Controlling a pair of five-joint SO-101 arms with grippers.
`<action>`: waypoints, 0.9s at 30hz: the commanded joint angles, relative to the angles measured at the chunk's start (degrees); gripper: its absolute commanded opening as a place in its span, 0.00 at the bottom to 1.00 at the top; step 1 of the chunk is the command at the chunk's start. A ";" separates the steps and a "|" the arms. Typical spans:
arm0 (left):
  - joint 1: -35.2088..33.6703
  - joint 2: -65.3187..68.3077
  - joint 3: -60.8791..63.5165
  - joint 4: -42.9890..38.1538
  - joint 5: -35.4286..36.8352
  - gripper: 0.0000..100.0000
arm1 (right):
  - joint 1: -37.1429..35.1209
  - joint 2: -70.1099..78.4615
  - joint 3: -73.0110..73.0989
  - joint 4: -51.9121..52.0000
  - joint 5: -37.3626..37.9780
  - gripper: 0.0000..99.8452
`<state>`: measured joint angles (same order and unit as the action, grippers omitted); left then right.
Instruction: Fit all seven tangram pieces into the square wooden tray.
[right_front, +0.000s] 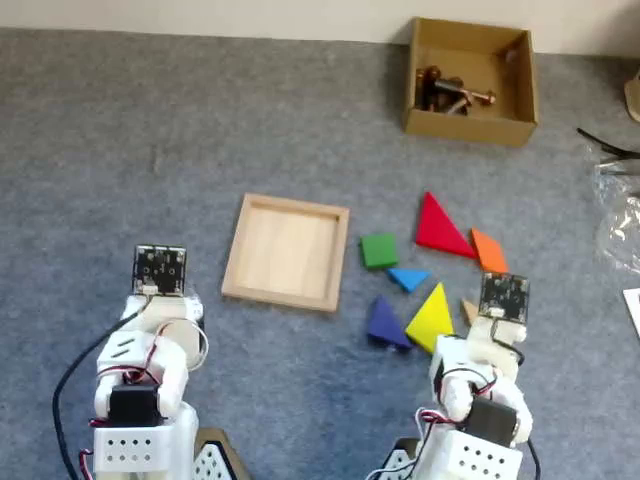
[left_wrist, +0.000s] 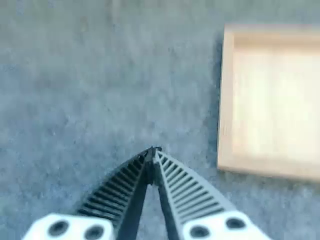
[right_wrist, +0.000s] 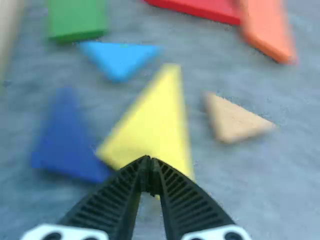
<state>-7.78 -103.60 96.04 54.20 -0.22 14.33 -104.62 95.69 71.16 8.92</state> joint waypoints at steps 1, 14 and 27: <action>0.57 -0.84 1.10 -4.84 0.53 0.01 | 1.01 -0.75 8.57 0.40 -0.35 0.01; 0.31 -0.75 1.10 1.49 0.00 0.01 | 1.01 -0.75 8.57 0.40 -0.35 0.01; 0.57 -0.75 1.01 2.99 -17.58 0.01 | 1.01 -0.75 8.57 0.40 -0.35 0.01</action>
<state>-7.78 -103.60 96.04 55.52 -16.92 14.68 -104.62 95.69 71.16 8.92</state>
